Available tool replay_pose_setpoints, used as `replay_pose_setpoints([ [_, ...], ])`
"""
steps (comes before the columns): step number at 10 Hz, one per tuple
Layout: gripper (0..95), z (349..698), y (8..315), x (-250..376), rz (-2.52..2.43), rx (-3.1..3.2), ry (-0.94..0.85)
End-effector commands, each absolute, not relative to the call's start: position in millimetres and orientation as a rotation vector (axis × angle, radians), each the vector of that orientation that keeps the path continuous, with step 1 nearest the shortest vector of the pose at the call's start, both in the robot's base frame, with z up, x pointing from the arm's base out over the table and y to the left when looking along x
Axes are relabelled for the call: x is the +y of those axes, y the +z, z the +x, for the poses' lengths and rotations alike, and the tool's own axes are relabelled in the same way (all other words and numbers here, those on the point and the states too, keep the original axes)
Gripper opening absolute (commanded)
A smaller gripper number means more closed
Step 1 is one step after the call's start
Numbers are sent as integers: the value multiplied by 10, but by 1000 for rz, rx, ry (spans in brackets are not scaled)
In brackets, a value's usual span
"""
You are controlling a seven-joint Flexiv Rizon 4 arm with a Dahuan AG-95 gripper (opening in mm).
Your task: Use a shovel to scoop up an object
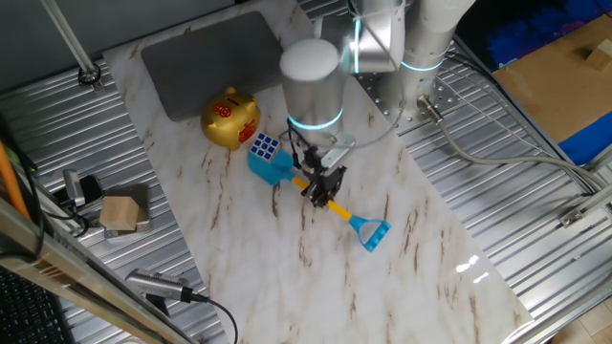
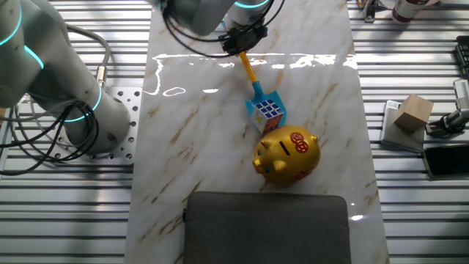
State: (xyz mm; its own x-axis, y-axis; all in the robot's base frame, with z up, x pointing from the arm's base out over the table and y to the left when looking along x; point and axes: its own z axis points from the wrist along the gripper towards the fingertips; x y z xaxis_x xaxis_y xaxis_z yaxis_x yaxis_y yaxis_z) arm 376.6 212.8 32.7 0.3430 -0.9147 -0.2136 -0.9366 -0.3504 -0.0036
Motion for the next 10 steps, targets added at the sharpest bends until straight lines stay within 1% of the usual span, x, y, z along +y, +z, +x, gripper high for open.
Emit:
replay_pose_setpoints([
  [1, 0, 3751, 343, 2116, -2448, 1782, 289],
  [10, 0, 3789, 323, 2191, -2450, 1933, 333],
])
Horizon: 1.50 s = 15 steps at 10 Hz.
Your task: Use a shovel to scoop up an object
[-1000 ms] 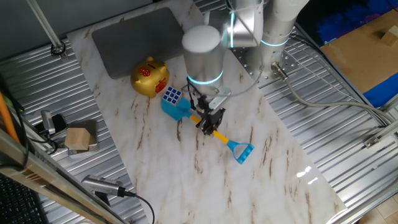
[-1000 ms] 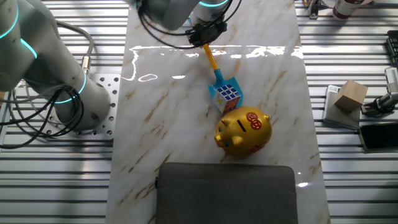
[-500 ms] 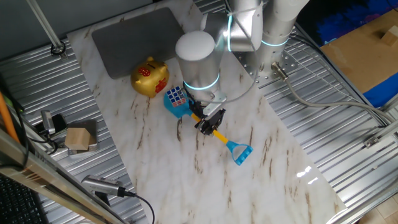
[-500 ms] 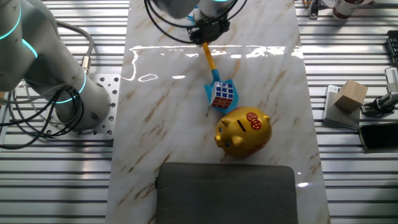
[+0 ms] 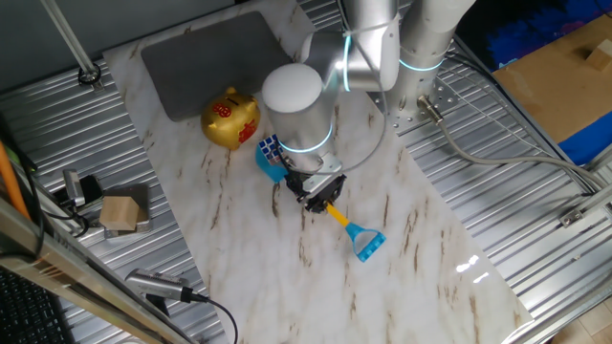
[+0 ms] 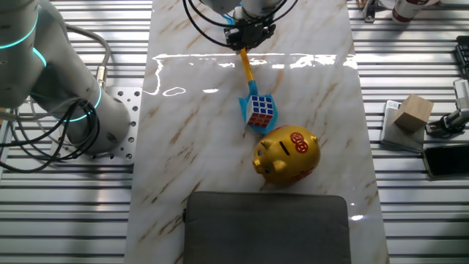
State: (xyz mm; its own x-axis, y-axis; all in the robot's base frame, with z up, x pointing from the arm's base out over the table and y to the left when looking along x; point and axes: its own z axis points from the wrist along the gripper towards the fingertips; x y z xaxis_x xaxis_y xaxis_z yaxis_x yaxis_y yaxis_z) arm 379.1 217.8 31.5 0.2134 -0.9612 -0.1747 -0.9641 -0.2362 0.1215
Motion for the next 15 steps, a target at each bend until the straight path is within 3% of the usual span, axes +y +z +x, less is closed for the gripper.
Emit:
replay_pose_setpoints([
  [1, 0, 3787, 336, 2193, -2453, 1937, 329],
  [7, 0, 3850, 352, 2291, -2449, 1970, 320],
  [15, 0, 4221, 415, 2472, -2473, 1952, 316],
])
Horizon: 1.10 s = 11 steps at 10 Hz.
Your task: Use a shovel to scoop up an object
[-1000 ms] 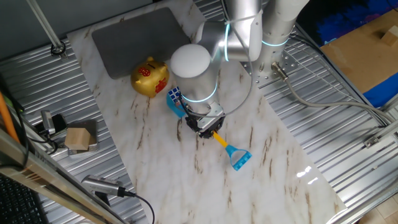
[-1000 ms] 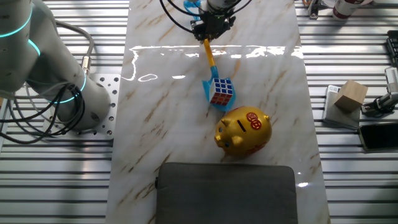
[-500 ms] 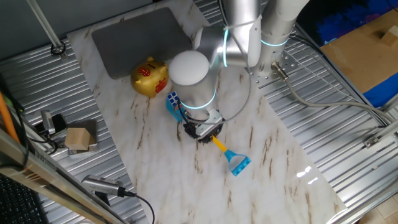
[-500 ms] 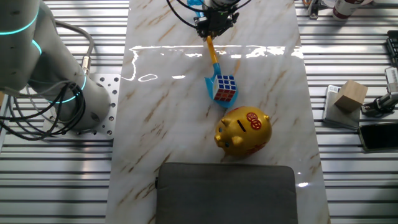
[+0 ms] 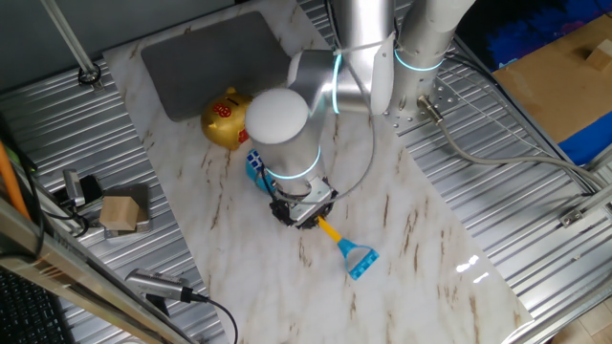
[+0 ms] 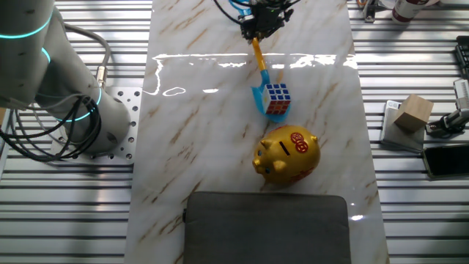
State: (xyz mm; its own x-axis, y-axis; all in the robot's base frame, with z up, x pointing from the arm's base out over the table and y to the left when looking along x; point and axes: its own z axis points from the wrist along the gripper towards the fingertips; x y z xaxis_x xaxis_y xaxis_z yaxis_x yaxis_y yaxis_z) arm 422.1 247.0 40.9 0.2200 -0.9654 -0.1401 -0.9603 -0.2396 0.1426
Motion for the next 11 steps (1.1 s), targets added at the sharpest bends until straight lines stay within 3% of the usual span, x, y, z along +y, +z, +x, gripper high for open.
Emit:
replay_pose_setpoints([
  [1, 0, 4330, 436, 2522, 2445, -1900, -298],
  [11, 0, 4893, 640, 2719, 2535, -1800, -130],
])
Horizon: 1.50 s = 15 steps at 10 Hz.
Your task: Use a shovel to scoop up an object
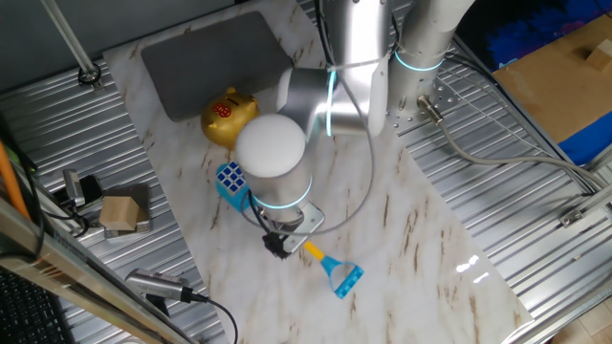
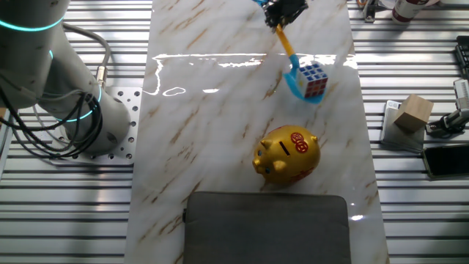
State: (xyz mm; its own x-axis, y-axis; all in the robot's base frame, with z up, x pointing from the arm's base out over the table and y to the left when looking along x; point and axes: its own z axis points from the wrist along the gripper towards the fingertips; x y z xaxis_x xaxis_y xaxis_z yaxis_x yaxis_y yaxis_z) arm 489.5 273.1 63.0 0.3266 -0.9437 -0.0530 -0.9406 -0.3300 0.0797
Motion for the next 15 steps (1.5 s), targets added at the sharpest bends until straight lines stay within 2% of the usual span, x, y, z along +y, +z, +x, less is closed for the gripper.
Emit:
replay_pose_setpoints([
  [1, 0, 4945, 644, 2736, 2554, -1799, -106],
  [10, 0, 5075, 465, 2841, 2701, -1740, 53],
  [15, 0, 5094, 315, 2947, 2796, -1647, 39],
])
